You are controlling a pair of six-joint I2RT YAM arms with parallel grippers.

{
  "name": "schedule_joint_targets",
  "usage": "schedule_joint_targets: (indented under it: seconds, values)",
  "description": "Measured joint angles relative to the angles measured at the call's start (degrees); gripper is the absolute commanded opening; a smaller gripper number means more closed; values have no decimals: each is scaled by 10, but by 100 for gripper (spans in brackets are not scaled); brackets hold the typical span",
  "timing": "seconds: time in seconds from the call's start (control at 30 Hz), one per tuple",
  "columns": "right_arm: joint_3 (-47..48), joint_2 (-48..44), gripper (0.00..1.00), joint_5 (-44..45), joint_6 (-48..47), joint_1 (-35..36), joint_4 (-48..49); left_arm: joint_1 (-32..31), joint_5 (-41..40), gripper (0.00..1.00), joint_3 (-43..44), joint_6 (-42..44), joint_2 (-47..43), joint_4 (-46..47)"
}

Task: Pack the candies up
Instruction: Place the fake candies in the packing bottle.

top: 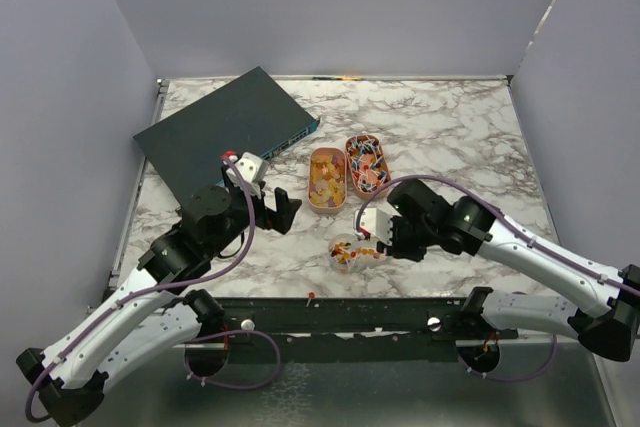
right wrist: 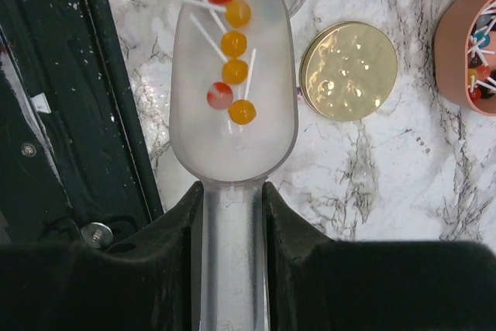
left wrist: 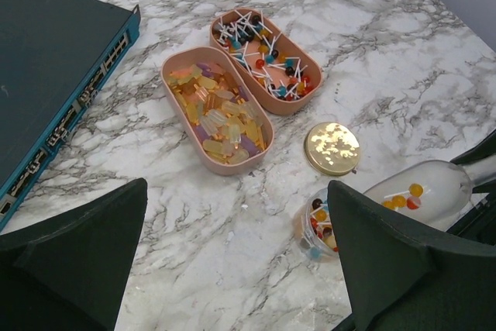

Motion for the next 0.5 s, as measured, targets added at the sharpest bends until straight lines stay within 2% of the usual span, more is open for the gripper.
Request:
schedule_joint_targets:
  seconds: [0.5]
  values:
    - [36,30,0,48,0,0,-31,0,-8,99,-4,2,-12,0]
